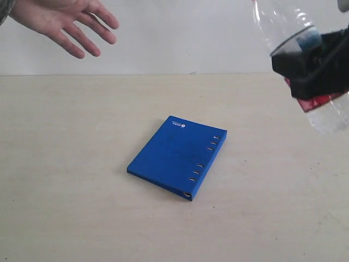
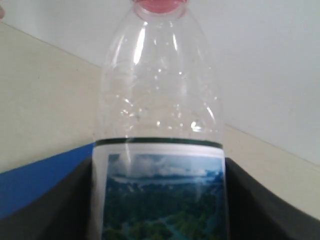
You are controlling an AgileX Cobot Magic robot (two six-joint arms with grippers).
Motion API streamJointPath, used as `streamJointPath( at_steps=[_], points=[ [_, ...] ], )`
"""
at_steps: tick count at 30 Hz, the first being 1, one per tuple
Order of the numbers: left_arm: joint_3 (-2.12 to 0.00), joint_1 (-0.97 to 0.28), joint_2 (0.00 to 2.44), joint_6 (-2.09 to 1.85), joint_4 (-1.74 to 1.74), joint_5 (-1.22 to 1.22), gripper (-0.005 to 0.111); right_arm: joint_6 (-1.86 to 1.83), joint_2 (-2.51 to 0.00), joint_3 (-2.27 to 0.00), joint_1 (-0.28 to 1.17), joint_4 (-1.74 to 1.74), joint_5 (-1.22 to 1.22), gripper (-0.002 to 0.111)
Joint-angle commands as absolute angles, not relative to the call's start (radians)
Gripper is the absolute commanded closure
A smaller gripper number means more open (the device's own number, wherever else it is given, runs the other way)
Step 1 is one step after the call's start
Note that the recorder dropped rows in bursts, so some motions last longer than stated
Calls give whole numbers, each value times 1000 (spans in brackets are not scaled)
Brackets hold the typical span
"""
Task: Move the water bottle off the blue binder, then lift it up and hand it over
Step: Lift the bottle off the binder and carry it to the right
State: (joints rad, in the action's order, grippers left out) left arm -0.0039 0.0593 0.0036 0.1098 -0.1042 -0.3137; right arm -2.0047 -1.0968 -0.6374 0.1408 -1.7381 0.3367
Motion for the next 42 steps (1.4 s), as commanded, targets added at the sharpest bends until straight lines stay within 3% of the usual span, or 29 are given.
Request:
streamJointPath(
  at_steps=[1, 10, 18, 27, 34, 42],
  points=[
    [0, 54, 0, 105, -98, -314, 102, -2033, -1017, -479, 137, -1744, 209, 108],
    [0, 54, 0, 105, -98, -314, 102, -1914, -1067, -427, 137, -1744, -166, 108],
    [0, 54, 0, 105, -98, -314, 102, -1949, -1080, -419, 137, -1744, 160, 108],
    [0, 54, 0, 105, -98, -314, 102, -1909, -1182, -385, 137, -1744, 45, 108],
    [0, 54, 0, 105, -98, -314, 102, -1965, -1233, -390, 137, -1711, 338, 108],
    [0, 54, 0, 105, -98, -314, 102, -2073, -1240, -390, 137, -1713, 416, 108]
  ],
)
